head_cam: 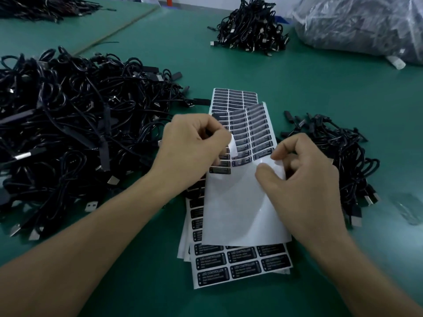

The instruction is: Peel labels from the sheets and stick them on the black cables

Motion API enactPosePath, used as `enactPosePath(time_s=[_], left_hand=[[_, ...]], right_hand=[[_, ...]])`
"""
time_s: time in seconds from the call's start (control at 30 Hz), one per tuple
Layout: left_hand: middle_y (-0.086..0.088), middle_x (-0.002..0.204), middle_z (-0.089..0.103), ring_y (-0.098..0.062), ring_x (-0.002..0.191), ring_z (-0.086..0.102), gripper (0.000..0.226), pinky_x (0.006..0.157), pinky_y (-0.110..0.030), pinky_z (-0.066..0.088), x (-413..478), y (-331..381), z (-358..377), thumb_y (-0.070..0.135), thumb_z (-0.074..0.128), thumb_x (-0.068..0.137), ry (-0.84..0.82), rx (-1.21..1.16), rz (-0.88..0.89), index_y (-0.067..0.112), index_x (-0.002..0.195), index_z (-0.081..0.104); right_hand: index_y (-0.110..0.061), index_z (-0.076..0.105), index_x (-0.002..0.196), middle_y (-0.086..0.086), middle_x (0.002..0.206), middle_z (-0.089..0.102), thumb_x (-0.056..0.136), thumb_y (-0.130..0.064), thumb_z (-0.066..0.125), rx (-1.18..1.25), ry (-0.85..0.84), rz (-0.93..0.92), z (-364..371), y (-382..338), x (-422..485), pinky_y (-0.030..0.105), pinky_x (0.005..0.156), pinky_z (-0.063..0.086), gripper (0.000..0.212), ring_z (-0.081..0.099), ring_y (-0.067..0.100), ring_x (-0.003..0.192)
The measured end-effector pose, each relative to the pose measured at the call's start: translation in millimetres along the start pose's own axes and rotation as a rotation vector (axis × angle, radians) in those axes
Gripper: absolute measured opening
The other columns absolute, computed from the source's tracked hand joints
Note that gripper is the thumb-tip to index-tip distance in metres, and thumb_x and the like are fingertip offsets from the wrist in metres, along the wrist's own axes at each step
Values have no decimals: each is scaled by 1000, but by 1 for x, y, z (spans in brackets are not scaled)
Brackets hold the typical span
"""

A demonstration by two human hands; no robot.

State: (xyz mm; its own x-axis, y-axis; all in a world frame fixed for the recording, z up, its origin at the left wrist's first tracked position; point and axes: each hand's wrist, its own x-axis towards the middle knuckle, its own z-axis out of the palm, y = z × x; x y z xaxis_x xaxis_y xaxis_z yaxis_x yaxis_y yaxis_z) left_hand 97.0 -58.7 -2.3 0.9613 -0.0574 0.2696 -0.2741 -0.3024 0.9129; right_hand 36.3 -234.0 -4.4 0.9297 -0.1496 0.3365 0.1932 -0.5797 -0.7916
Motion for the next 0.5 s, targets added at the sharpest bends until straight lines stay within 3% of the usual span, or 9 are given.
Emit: enactPosePath(time_s=[0.13,0.27,0.37,0.43,0.5], left_hand=[[2,58,68,-10,45,64,19,46,-18,45,-1,0,2,12,68,87,17,-30,-26,16,68,68],[3,58,68,-12,46,65,22,46,-20,47,-5,1,6,14,70,87,3,44,36,22,66,68],[3,56,66,-21,47,61,29,45,-30,48,-7,4,9,14,71,86,17,83,100,30,62,68],[8,55,65,-11,46,57,24,45,-25,45,-11,8,11,17,72,84,10,120,140,29,63,71],[15,59,67,-4,52,61,15,50,-27,52,-15,11,13,24,71,83,6,169,151,25,68,75]], right_hand=[[-35,49,92,-12,64,50,81,-40,69,-316,-99,4,-3,-7,-3,32,49,42,23,49,7,54],[-41,49,111,-17,86,38,74,-70,55,-666,-161,2,-6,-12,-4,29,57,33,48,44,15,84],[-32,48,99,-15,88,36,73,-62,64,-563,-97,-91,-4,-15,-3,22,52,28,42,42,11,76],[-26,47,89,-11,86,42,74,-49,68,-409,-39,-162,1,-16,-3,19,54,31,34,44,7,72],[-22,51,84,-7,83,48,77,-40,69,-332,-2,-214,7,-17,-2,17,56,34,26,44,8,68]])
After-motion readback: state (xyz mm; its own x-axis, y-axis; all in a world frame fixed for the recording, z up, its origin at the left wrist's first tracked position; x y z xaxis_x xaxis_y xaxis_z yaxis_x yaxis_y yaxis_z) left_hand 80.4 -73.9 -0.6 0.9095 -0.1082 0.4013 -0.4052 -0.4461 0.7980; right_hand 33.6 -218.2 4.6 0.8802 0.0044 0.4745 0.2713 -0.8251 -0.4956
